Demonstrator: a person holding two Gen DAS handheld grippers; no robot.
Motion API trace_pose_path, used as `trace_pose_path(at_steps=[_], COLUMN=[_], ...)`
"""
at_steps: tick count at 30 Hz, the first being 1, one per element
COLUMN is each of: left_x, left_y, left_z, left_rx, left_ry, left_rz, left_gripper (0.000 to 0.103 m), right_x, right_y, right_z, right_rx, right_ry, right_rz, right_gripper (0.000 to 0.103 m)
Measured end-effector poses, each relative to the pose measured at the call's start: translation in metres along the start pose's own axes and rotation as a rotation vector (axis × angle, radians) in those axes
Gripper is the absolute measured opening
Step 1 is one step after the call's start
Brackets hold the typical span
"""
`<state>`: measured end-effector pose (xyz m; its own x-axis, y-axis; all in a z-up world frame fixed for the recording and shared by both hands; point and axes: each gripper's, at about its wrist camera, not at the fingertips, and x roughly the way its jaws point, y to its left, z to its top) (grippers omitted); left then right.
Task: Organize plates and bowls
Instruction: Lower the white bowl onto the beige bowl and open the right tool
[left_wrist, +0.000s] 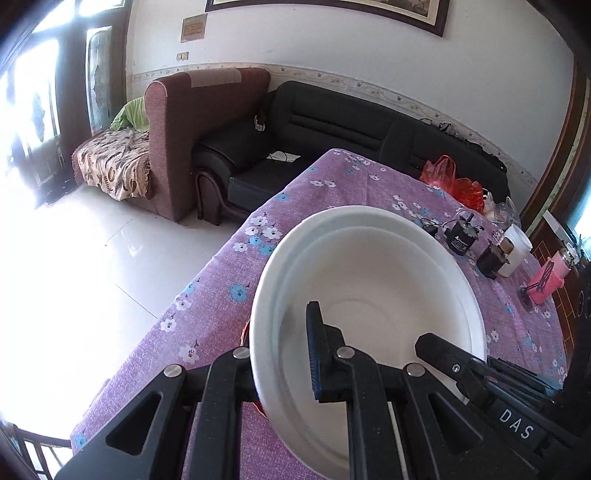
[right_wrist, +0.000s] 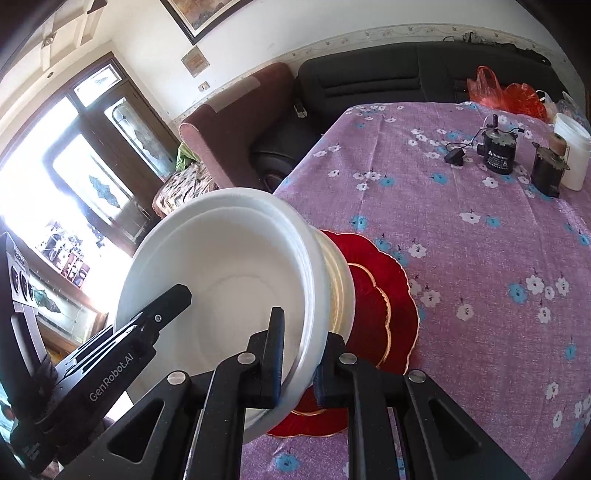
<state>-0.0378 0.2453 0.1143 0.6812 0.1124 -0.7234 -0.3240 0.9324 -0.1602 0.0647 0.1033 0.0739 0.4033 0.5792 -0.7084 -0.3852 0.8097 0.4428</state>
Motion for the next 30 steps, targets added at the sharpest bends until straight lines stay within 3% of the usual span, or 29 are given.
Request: trace_pose_path(at_steps=[8,16,21,26,30], left_x=[0.022,0.024,0.022,0.003,-0.014], left_y=[0.001,-0.004,0.003,0.005,0.006], left_z=[0.0,0.001,0.0,0.0,-0.001], left_rx=[0.012,0.023,-0.007,-0.013,-0.008], left_ry=[0.012,-0.026,-0.029,-0.09,-0.141], left_rz=[0.029,0.048,0.025,0.032,0.053], left_gripper=[0.012,0.013,0.033,0.053,0.064], right_x=[0.017,0.025,0.024,0.024,0.022], right_y=[-0.002,-0.001,0.004,0.014,0.021], right_z=[0.002,0.002,-0.001,-0.005,-0.005], right_rx=[0.001,-0.02,-0.05,-0.096,-0.134], right_ry=[0.013,0.002,-0.002,-0.032,-0.069], right_rz=[-0.017,-0.049,-0.059,-0.103,-0.141], right_gripper=[0.015,0.016,0.016,0.017,0.026])
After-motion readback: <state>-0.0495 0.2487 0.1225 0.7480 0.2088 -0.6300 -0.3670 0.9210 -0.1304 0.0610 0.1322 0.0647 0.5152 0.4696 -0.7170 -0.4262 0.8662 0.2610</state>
